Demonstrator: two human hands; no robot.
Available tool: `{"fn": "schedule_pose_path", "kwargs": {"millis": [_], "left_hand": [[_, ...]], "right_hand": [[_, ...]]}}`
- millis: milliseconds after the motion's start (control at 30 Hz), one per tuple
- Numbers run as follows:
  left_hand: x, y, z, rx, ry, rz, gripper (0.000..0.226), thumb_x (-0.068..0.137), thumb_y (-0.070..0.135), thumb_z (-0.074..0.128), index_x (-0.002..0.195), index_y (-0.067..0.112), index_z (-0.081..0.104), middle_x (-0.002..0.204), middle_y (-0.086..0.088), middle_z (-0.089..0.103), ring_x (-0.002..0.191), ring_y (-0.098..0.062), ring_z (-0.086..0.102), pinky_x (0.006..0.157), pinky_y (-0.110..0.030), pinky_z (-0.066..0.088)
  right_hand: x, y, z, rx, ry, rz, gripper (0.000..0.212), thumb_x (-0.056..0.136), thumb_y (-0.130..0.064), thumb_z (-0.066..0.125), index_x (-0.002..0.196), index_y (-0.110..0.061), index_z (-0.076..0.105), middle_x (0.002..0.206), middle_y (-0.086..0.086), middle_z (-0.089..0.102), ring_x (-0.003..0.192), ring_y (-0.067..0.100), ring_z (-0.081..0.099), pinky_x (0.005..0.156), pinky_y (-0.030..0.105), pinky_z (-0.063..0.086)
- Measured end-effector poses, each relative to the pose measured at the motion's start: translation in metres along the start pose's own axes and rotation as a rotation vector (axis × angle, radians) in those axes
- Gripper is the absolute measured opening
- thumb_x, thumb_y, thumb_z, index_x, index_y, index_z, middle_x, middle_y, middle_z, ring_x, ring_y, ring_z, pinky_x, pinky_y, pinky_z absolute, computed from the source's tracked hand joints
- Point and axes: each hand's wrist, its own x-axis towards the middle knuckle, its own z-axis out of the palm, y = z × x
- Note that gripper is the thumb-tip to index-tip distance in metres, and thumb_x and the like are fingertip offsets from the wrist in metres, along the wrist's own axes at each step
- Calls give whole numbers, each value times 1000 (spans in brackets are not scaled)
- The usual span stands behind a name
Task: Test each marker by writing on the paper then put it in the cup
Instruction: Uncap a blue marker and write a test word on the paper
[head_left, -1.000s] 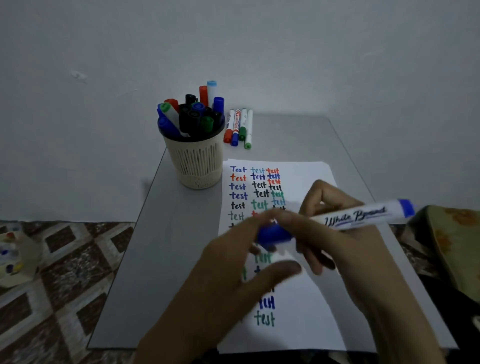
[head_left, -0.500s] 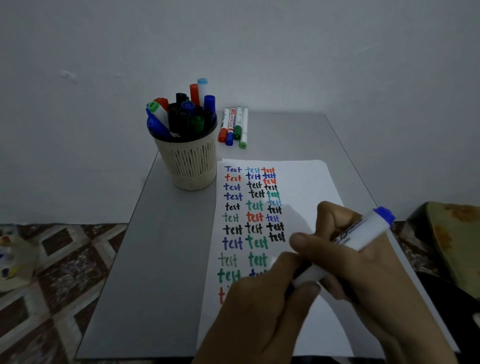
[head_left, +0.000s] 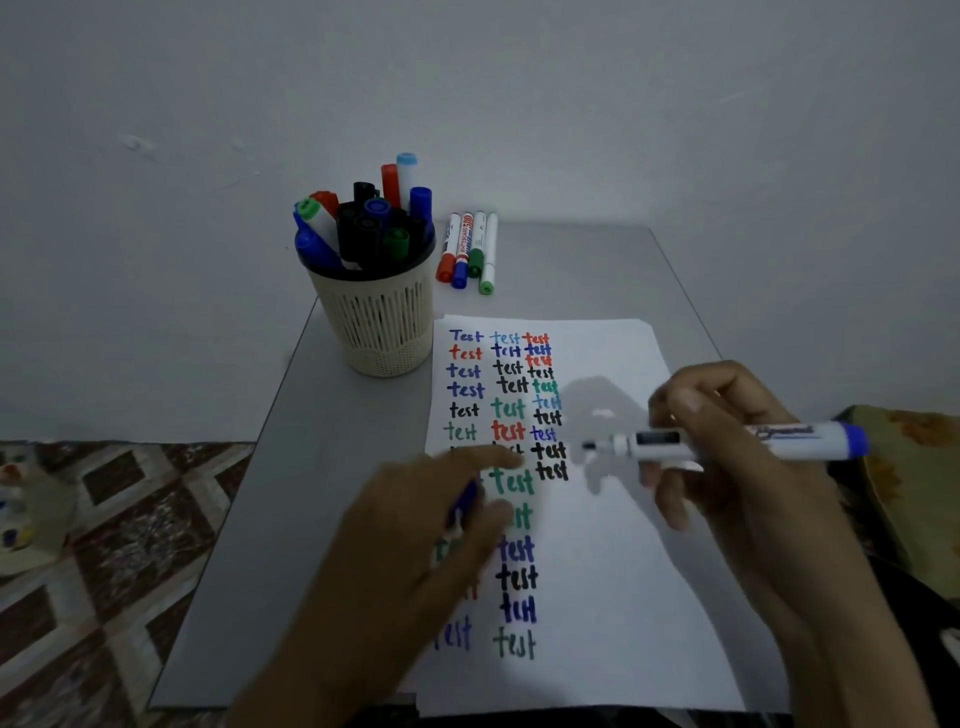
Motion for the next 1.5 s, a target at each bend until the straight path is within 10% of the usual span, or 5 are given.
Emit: {"fn": "schedule_pose_path", "kwargs": {"millis": [167,333,867,1100,1500], "left_hand": [[8,-19,-2,138,-51,-3,36,94,39,36,126,29,50,112,19,48,106,-1,44,86,-26,41],[6,-25,-1,106,-37,6,37,92,40,40,126,28,52,116,18,46,110,-2,42,90,-25,40],[5,-28,-1,113,-46,24,35,92,40,40,117,26,60,113,16,49,110,-4,43,90,-28,41],[6,-30,-1,116,-45,25,33,92,39,42,115,26,61,114,15,50,111,-5,44,91,-27,41],[5,-30,-2,103,-50,22,33,92,39,42,115,26,61,114,17,48,112,-4,43,92,-26,40]], "right_hand": [[21,27,12,-47,-3,92,15,74,-8,69,81,2,61,93,13,73,79,28,72,56,29,58],[31,48,19,-54,81,90,32,73,5,75,68,7,44,56,21,51,40,21,43,42,25,38],[33,56,21,-270,40,-42,31,75,17,66,60,0,45,51,7,51,44,0,50,46,16,41],[36,64,21,-404,31,-87,27,67,-1,68,58,-6,44,67,31,55,73,52,58,61,59,53],[37,67,20,-436,34,-108,29,70,-4,67,57,-12,42,67,28,53,74,50,58,60,51,54]]}}
